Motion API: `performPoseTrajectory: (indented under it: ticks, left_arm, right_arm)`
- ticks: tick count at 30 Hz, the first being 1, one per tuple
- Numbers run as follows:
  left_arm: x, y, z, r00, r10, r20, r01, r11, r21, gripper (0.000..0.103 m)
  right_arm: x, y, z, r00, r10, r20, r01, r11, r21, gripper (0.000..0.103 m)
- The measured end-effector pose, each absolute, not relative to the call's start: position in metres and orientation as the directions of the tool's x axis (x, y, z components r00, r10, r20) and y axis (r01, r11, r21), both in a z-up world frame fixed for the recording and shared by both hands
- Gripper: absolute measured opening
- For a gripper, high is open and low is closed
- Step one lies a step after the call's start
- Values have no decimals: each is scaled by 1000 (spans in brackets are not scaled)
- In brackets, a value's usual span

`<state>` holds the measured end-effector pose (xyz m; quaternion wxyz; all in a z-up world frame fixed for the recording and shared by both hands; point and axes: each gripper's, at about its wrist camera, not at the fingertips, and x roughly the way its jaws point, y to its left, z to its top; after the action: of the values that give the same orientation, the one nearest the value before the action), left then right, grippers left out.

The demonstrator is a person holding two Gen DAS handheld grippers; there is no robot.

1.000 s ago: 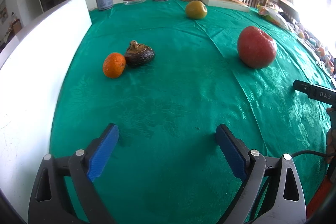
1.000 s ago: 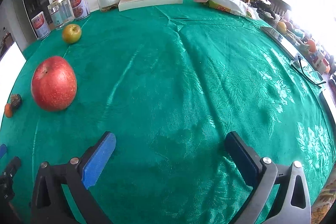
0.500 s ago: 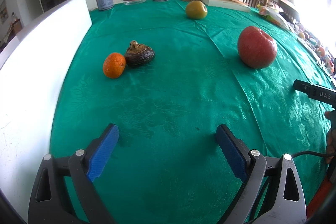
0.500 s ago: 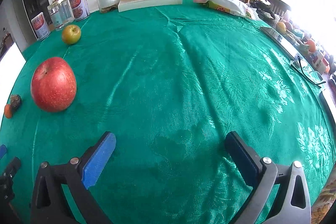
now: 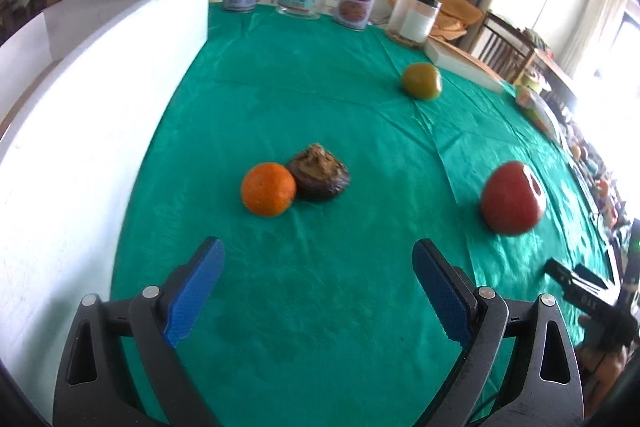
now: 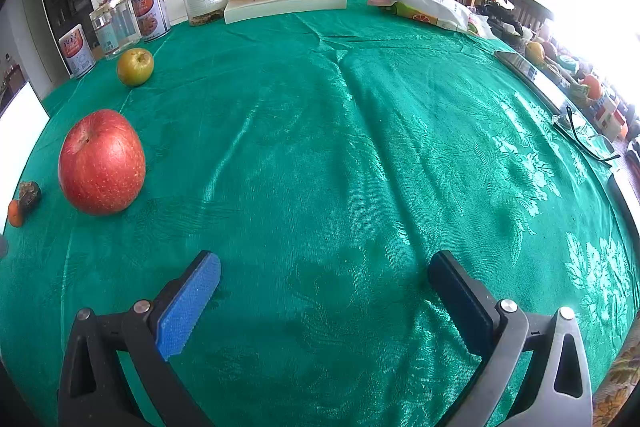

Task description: Organize fruits

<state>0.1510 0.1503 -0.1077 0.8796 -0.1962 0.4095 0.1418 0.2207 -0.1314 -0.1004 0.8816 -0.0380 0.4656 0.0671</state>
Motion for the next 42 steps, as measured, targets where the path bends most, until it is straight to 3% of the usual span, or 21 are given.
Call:
performPoseTrajectory:
  ticks: [8, 9, 10, 12, 14, 16, 17, 31, 33, 35, 37, 42]
  left_arm:
    - [165, 172, -122, 648, 131, -751, -426, 879, -214, 91]
    - [165, 173, -122, 649, 134, -749, -422, 883, -208, 87]
    - [165, 173, -122, 657, 135, -742, -413, 888, -205, 73]
    - [169, 173, -121, 661, 113, -741, -381, 902, -203, 62]
    - [171, 169, -121, 653, 116, -748, -367, 913, -179, 43]
    - [170, 166, -120, 650, 119, -751, -355, 921, -161, 30]
    - [168, 163, -119, 649, 121, -751, -347, 925, -151, 30]
    - [125, 100, -114, 607, 12, -795, -142, 985, -94, 33]
    - [122, 101, -117, 606, 14, -795, -150, 984, -96, 44]
    - [120, 103, -116, 611, 31, -791, -170, 981, -92, 72]
    - [119, 107, -119, 604, 35, -796, -187, 977, -99, 79]
    - [119, 97, -124, 599, 89, -796, -168, 986, -16, 82]
  right_arm:
    - [221, -131, -101, 558, 84, -826, -154, 988, -4, 103]
    - [221, -131, -100, 559, 84, -825, -154, 988, -4, 103]
    - [221, -131, -100, 559, 84, -825, -154, 988, -4, 103]
    - [221, -131, -100, 559, 84, -825, -154, 988, -4, 103]
    - [221, -131, -100, 559, 84, -825, -154, 988, -4, 103]
    - [221, -131, -100, 559, 84, -825, -154, 988, -4, 103]
    - [221, -131, -100, 559, 84, -825, -154, 988, -4, 103]
    - [221, -131, -100, 559, 85, -825, -154, 988, -3, 103]
    - [221, -131, -100, 559, 85, -825, -154, 988, -3, 103]
    - [221, -131, -100, 560, 85, -824, -154, 988, -3, 103]
    - [221, -131, -100, 560, 85, -824, -154, 988, -3, 103]
    - [221, -131, -100, 560, 85, -824, -155, 988, -3, 103]
